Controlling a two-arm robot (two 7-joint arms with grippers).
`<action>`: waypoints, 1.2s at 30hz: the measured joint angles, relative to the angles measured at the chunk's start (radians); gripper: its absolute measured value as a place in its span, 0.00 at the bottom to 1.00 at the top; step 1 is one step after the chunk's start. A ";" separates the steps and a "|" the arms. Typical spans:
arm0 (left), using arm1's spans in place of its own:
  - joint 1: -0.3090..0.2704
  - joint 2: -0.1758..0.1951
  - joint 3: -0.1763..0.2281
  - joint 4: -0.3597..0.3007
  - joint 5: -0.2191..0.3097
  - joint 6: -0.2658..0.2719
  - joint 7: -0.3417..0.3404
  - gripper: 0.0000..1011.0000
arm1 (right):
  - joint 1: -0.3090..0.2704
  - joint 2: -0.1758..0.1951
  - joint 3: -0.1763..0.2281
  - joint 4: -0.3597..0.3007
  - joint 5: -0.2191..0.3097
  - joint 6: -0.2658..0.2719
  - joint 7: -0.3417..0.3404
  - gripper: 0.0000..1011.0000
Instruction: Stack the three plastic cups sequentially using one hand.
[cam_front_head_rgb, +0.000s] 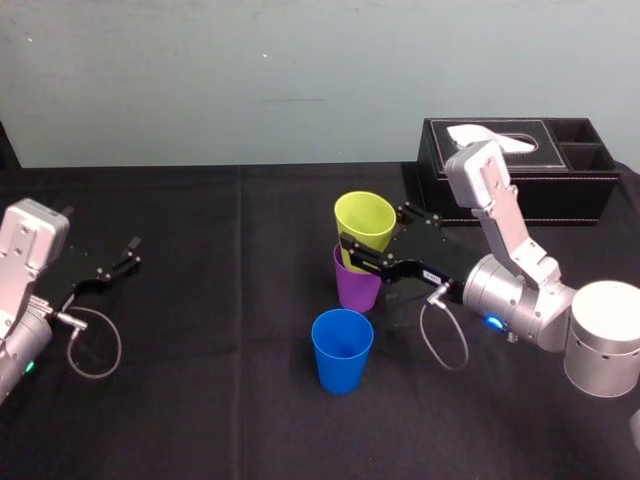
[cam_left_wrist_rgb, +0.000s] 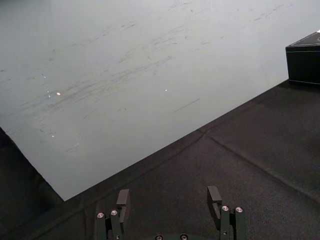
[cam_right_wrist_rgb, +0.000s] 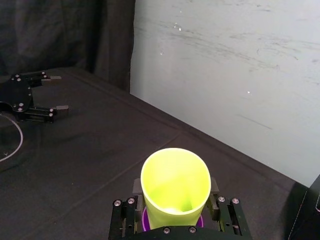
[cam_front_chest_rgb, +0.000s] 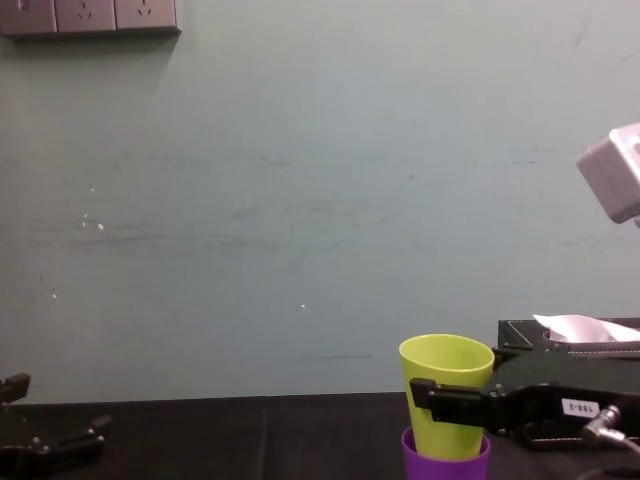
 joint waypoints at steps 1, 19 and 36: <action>0.000 0.000 0.000 0.000 0.000 0.000 0.000 1.00 | 0.000 -0.001 -0.001 0.002 -0.001 -0.001 0.001 0.73; 0.000 0.000 0.000 0.000 0.000 0.000 0.000 1.00 | -0.003 -0.001 -0.001 0.022 0.007 -0.016 0.022 0.73; 0.000 0.000 0.000 0.000 0.000 0.000 0.000 1.00 | -0.004 -0.001 0.000 0.019 0.007 -0.013 0.017 0.98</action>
